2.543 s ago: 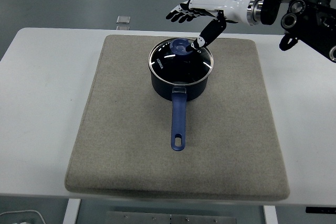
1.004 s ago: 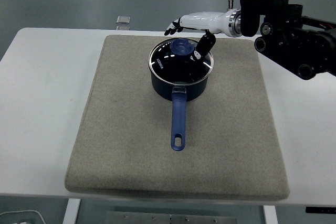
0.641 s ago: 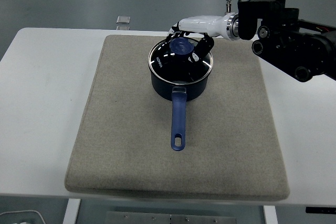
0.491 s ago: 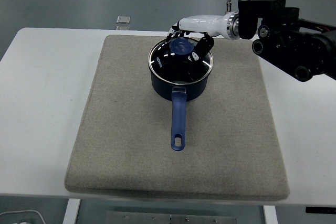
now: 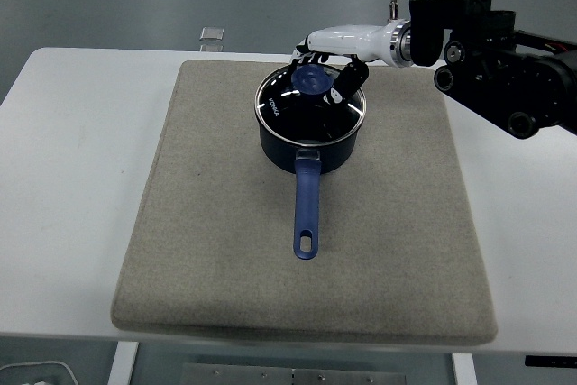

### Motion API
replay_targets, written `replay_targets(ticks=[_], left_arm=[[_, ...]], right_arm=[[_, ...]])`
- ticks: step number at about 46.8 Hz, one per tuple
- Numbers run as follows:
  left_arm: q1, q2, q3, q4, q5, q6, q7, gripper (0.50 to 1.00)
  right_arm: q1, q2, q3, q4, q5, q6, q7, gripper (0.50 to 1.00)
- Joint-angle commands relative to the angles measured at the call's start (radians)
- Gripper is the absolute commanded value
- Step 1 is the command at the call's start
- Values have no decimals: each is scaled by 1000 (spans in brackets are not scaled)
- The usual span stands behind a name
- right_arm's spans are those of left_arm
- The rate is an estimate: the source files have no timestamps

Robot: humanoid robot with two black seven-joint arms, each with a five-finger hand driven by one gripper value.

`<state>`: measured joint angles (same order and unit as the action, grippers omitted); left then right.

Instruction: Lift the pot lid and place it to the right of the pot.

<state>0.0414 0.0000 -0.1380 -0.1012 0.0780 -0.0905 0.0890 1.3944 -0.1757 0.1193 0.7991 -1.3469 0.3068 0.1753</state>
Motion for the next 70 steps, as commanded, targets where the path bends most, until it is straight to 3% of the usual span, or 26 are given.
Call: replay_targets(ticks=[1, 23, 31, 41, 70], left_arm=[[0, 0, 0, 0, 0, 0, 0, 1000], [0, 0, 0, 0, 0, 0, 0, 1000], [0, 0, 0, 0, 0, 0, 0, 1000], [0, 0, 0, 0, 0, 0, 0, 1000], [0, 0, 0, 0, 0, 0, 0, 1000]], right_arm=[[0, 1, 0, 0, 2, 0, 1, 723], [23, -2, 2, 0, 5, 18, 1, 650], [26, -4, 2, 0, 5, 25, 1, 501], [41, -27, 0, -1, 9, 28, 1, 500], [-5, -255, 13, -4, 23, 31, 3, 500]])
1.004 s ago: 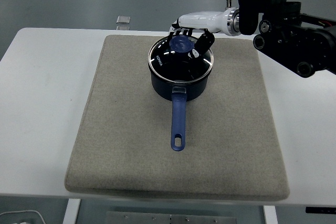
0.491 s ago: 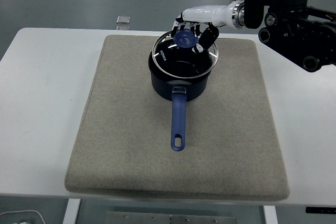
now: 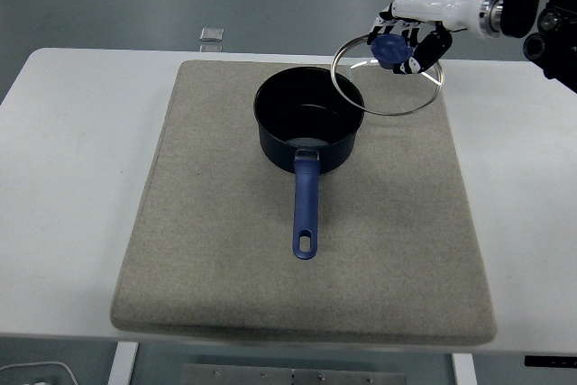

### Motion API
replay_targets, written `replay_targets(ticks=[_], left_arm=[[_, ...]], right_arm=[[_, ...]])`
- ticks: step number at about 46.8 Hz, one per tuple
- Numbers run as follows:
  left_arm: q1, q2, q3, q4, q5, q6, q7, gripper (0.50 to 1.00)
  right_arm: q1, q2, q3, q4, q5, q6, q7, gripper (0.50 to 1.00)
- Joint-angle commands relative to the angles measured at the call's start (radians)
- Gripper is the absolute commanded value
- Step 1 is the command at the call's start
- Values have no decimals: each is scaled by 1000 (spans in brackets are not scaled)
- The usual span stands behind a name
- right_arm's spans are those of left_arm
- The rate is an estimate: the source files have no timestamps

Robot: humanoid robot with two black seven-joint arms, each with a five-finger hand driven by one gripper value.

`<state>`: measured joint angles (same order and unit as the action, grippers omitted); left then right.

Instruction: Lift the pot lid and place it to the right of the pot.

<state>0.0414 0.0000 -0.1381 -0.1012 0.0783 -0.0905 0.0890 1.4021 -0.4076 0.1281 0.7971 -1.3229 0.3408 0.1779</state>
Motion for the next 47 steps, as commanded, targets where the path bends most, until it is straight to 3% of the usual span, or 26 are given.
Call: replay_targets(ticks=[1, 10, 19, 36, 47], left_arm=[[0, 0, 0, 0, 0, 0, 0, 1000], [0, 0, 0, 0, 0, 0, 0, 1000], [0, 0, 0, 0, 0, 0, 0, 1000], [0, 0, 0, 0, 0, 0, 0, 1000], [0, 0, 0, 0, 0, 0, 0, 1000]], right_arm=[[-17, -31, 5, -4, 1, -5, 0, 500], [-52, -76, 8, -13, -1, -13, 3, 500], [-98, -76, 8, -24, -1, -48, 2, 500], [-170, -33, -7, -41, -2, -108, -6, 500], [-190, -20, -5, -41, -2, -108, -8, 500]])
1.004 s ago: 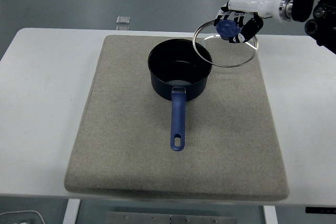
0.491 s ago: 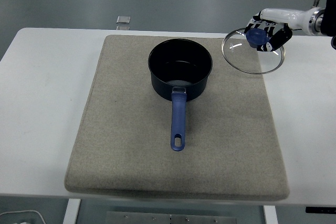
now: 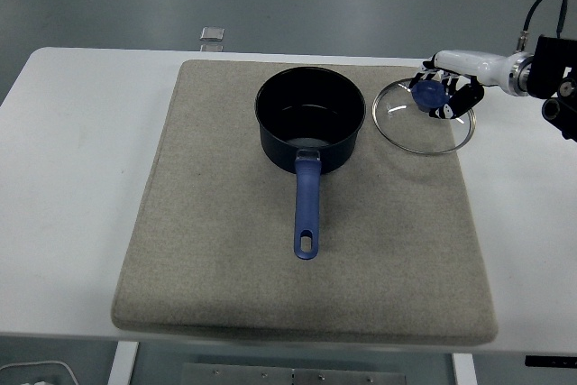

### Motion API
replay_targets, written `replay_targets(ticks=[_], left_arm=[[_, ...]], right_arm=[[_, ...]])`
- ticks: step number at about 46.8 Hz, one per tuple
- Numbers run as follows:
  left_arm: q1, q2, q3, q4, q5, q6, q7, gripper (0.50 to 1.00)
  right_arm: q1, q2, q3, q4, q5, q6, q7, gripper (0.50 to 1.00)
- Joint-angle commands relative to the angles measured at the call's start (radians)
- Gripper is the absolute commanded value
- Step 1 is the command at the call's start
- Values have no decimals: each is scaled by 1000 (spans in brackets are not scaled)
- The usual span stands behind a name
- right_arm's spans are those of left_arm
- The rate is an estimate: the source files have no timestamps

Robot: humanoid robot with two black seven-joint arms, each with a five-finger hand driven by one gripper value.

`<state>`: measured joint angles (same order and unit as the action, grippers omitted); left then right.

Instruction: Lift the pot lid and place it to the right of the pot.

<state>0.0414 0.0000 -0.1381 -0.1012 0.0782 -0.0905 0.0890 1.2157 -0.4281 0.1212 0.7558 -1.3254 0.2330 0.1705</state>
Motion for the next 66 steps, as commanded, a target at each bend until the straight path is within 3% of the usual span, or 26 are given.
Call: replay_targets(ticks=[1, 8, 11, 17, 24, 28, 34, 50, 66], left_arm=[[0, 0, 0, 0, 0, 0, 0, 1000], [0, 0, 0, 0, 0, 0, 0, 1000], [0, 0, 0, 0, 0, 0, 0, 1000], [0, 0, 0, 0, 0, 0, 0, 1000], [0, 0, 0, 0, 0, 0, 0, 1000], [0, 0, 0, 0, 0, 0, 0, 1000], [0, 0, 0, 0, 0, 0, 0, 1000], [0, 0, 0, 0, 0, 0, 0, 1000], [0, 0, 0, 0, 0, 0, 0, 1000]], right_arm=[[-4, 2, 3, 0, 0, 0, 0, 500], [-7, 0, 5, 8, 3, 2, 0, 511], [-8, 0, 5, 10, 3, 5, 1, 564], [-7, -1, 6, 10, 18, 9, 6, 715], [-7, -1, 8, 10, 22, 12, 6, 786], [-7, -1, 8, 10, 22, 12, 6, 797], [-7, -1, 9, 10, 22, 12, 7, 850], [-7, -1, 18, 10, 35, 16, 33, 858], [-4, -9, 18, 5, 354, 80, 38, 858]])
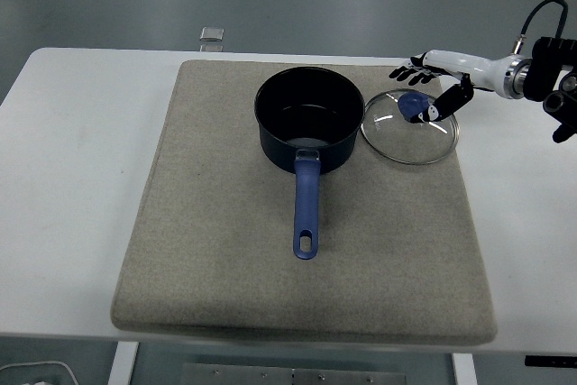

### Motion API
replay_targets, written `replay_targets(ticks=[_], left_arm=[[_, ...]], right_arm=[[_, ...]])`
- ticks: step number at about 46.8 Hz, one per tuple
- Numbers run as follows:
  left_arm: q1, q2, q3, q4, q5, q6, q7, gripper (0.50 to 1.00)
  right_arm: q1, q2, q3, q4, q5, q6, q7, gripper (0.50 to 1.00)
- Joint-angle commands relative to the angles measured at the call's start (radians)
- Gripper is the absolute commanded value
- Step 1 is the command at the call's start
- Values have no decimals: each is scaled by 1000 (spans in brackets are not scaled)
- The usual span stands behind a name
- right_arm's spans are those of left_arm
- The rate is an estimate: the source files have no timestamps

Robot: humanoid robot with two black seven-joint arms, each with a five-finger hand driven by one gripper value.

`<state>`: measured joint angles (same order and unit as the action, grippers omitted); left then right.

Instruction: Lift the pot lid and place it to the right of the pot.

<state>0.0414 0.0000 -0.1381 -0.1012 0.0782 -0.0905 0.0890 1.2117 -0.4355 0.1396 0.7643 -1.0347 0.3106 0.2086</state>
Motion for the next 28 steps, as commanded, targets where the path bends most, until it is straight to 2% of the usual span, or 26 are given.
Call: replay_targets(ticks=[1, 14, 23, 28], left_arm=[[0, 0, 0, 0, 0, 0, 0, 1000], [0, 0, 0, 0, 0, 0, 0, 1000], [0, 0, 0, 0, 0, 0, 0, 1000], [0, 0, 0, 0, 0, 0, 0, 1000]], right_arm=[[0, -2, 0, -5, 86, 4, 0, 856], [-1, -3, 44, -13, 399, 16, 2, 856], [-20, 9, 98, -51, 633, 28, -41, 858], [-23, 9, 98, -68, 771, 30, -46, 858]])
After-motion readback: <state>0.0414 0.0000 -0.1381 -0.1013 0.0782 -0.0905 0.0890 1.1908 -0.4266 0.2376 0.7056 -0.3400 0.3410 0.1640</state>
